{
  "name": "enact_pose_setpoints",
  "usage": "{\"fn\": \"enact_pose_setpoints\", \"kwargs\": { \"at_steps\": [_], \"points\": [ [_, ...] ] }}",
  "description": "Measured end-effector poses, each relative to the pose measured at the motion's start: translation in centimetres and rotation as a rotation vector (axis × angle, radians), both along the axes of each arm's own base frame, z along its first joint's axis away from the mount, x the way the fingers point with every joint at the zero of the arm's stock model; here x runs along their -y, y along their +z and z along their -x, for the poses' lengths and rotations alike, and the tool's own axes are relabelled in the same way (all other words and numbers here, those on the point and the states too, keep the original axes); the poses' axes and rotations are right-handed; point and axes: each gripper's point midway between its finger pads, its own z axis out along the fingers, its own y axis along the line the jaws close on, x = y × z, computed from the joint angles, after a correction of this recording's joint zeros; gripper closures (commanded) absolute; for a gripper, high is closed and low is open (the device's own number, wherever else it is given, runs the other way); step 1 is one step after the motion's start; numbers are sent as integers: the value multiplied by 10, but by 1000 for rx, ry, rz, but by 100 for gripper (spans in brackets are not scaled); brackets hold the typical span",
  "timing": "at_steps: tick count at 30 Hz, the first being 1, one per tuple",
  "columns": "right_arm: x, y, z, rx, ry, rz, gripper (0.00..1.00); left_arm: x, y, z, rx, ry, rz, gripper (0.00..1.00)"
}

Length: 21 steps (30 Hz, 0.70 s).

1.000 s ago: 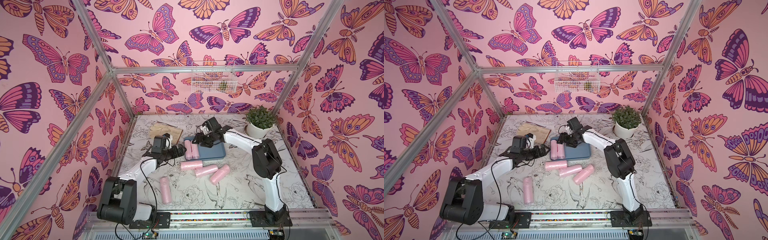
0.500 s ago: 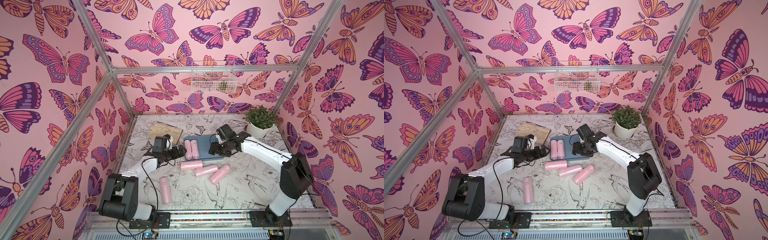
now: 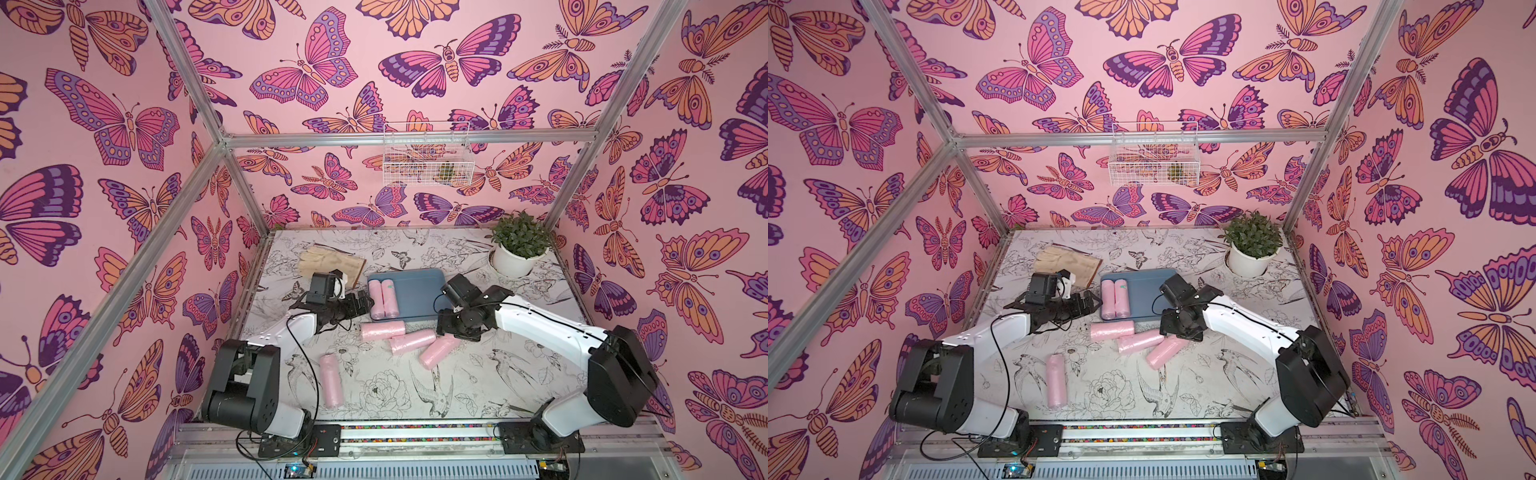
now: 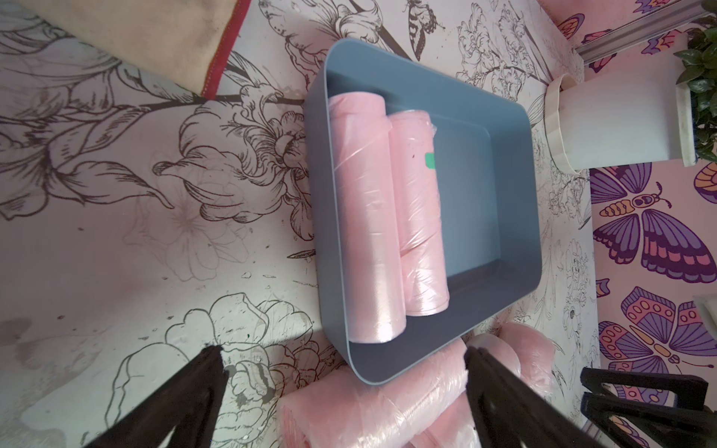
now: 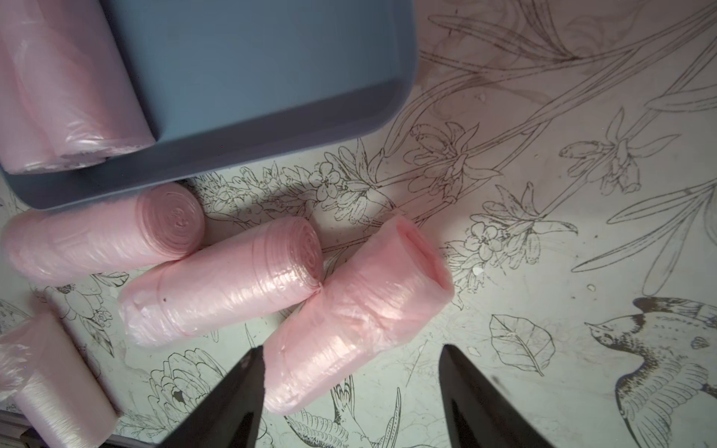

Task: Put the roll of trash bags into the storage box
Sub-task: Pick up the roll of trash bags from the center of the board.

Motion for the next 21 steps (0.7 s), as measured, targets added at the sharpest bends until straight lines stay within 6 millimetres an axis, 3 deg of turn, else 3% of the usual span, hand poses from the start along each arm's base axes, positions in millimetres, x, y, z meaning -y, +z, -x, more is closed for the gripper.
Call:
{"fn": "enact_pose_setpoints", "kwargs": {
  "at_steps": [21],
  "points": [
    [-9, -45, 13, -87, -35, 37, 27, 3, 1, 2, 6, -27, 9, 0]
  ]
}}
